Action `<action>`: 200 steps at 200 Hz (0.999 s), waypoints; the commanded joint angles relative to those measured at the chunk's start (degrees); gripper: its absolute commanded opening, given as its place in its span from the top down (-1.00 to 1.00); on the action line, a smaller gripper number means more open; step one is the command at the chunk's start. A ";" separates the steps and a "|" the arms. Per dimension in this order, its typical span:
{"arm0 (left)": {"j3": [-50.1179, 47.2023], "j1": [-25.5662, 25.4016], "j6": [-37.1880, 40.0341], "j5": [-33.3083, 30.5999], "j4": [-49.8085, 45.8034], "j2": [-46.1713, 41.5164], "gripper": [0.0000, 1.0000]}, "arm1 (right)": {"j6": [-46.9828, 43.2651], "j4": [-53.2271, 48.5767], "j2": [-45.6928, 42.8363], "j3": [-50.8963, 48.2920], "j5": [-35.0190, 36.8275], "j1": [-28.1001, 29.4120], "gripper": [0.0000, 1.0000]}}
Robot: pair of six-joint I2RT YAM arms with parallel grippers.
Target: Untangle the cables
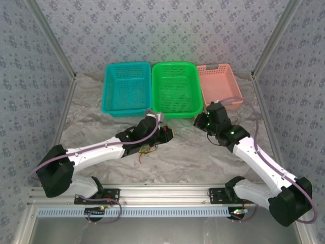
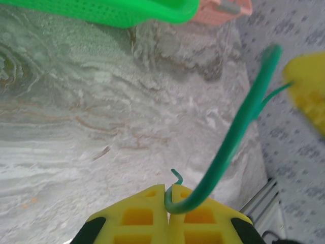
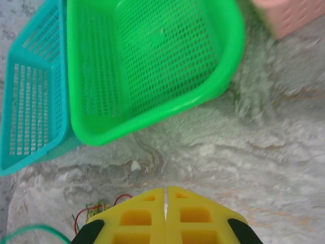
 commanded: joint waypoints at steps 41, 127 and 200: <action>9.89 -2.47 18.94 4.20 -18.60 3.70 1.00 | -9.60 -2.99 3.62 15.87 -8.88 -12.10 1.00; 18.21 -9.30 29.03 3.16 -25.07 14.34 1.00 | -10.24 -3.29 14.23 30.73 -21.32 -20.36 1.00; 17.21 -9.82 23.56 -4.30 -21.42 8.73 0.96 | -11.51 -5.00 12.81 29.08 -19.98 -21.57 1.00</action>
